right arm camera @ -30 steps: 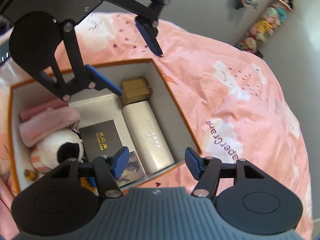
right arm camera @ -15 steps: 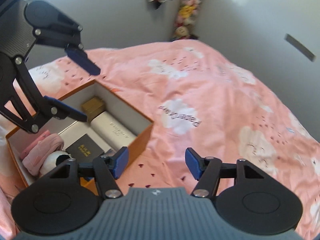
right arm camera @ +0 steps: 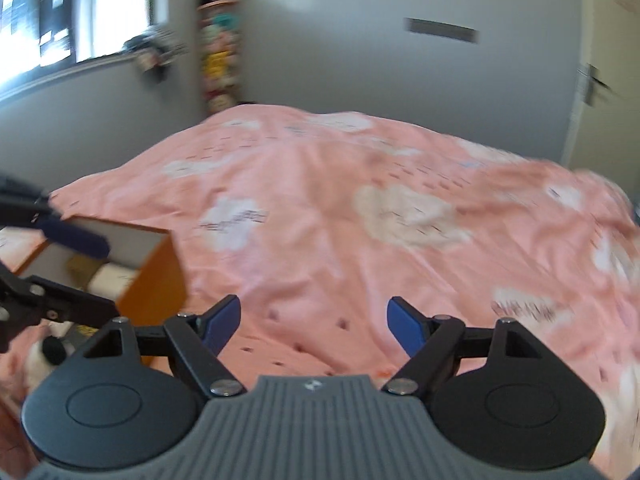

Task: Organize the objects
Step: 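Move both grippers back to the knitted flower and yellow tape measure, then grasp the yellow tape measure with the right gripper while the left grasps the knitted flower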

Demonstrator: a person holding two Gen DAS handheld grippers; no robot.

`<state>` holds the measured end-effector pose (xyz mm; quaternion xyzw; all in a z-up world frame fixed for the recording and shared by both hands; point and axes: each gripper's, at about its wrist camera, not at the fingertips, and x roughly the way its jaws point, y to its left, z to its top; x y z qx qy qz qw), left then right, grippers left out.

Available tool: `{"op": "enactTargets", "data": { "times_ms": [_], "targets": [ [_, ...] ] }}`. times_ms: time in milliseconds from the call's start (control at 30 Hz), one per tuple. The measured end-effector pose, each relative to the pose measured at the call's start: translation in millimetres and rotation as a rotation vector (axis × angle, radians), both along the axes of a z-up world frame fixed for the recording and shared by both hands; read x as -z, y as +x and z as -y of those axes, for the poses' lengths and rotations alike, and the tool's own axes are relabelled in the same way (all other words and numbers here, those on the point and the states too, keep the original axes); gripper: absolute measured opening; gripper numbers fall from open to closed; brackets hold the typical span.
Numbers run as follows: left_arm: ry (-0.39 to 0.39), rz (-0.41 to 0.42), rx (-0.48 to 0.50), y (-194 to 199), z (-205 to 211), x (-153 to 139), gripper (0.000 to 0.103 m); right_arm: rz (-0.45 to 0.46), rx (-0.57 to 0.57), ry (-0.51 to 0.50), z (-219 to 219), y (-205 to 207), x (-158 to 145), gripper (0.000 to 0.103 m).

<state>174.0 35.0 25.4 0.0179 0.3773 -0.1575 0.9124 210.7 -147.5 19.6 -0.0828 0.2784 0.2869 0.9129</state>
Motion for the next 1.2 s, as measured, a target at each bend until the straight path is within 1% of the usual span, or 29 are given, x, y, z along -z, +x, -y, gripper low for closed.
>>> {"op": "enactTargets", "data": {
  "times_ms": [33,67,133,167,200,233,300,333,367,433,500,600,667,767,900,933,1000,1033,1133,1200],
  "targets": [
    [-0.027,-0.009,-0.008,4.2,3.7,7.1,0.08,-0.016,0.037,0.02,6.7,2.6,8.2,0.078],
    [-0.041,-0.014,-0.017,8.6,8.0,14.9,0.08,-0.034,0.071,0.042,13.0,5.5,16.9,0.073],
    [-0.034,-0.015,-0.037,17.1,19.1,30.6,0.075,-0.096,0.124,0.086,24.1,12.5,36.0,0.066],
    [-0.03,-0.021,-0.05,21.6,24.0,38.4,0.074,-0.123,0.147,0.098,27.9,16.0,45.7,0.058],
    [-0.03,-0.028,-0.064,26.2,28.3,46.0,0.073,-0.145,0.166,0.102,30.3,19.3,55.3,0.053],
    [-0.039,-0.037,-0.086,30.8,31.3,53.3,0.073,-0.16,0.185,0.093,31.0,22.0,64.8,0.049],
    [-0.059,-0.059,-0.146,38.9,35.3,67.7,0.068,-0.178,0.208,0.057,29.0,26.2,81.7,0.037],
    [-0.067,-0.069,-0.172,42.3,36.5,74.6,0.068,-0.183,0.208,0.038,26.5,27.5,89.8,0.035],
    [-0.067,-0.074,-0.191,45.2,38.1,81.2,0.067,-0.185,0.202,0.02,23.5,28.4,97.3,0.033],
    [-0.04,-0.075,-0.209,49.0,42.8,93.2,0.067,-0.182,0.184,-0.019,16.1,29.3,110.7,0.033],
    [-0.018,-0.077,-0.219,51.9,45.7,102.7,0.067,-0.159,0.157,-0.049,8.8,27.2,120.8,0.033],
    [-0.032,-0.089,-0.257,56.8,45.8,113.9,0.067,-0.132,0.132,-0.103,-0.7,25.2,133.3,0.033],
    [-0.023,-0.09,-0.275,59.2,47.4,120.1,0.067,-0.118,0.12,-0.147,-5.3,24.9,138.8,0.033],
    [-0.007,-0.094,-0.278,59.9,50.7,128.2,0.067,-0.119,0.124,-0.204,-9.5,25.8,146.0,0.034],
    [-0.028,-0.119,-0.295,60.7,49.3,137.0,0.067,-0.103,0.128,-0.265,-15.9,26.0,152.9,0.035],
    [-0.028,-0.123,-0.296,60.9,49.1,138.1,0.067,-0.103,0.128,-0.262,-15.6,26.2,152.5,0.035],
    [-0.022,-0.117,-0.294,60.5,48.9,137.3,0.067,-0.106,0.141,-0.244,-11.4,26.2,149.9,0.029],
    [-0.018,-0.111,-0.291,60.5,49.2,136.2,0.067,-0.112,0.153,-0.224,-7.7,26.9,148.0,0.028],
    [-0.004,-0.103,-0.274,62.3,51.8,133.2,0.067,-0.15,0.198,-0.127,7.7,32.0,141.0,0.025],
    [0.002,-0.096,-0.259,66.3,55.4,131.1,0.067,-0.195,0.237,-0.042,21.0,38.9,137.7,0.024]
  ]
}}
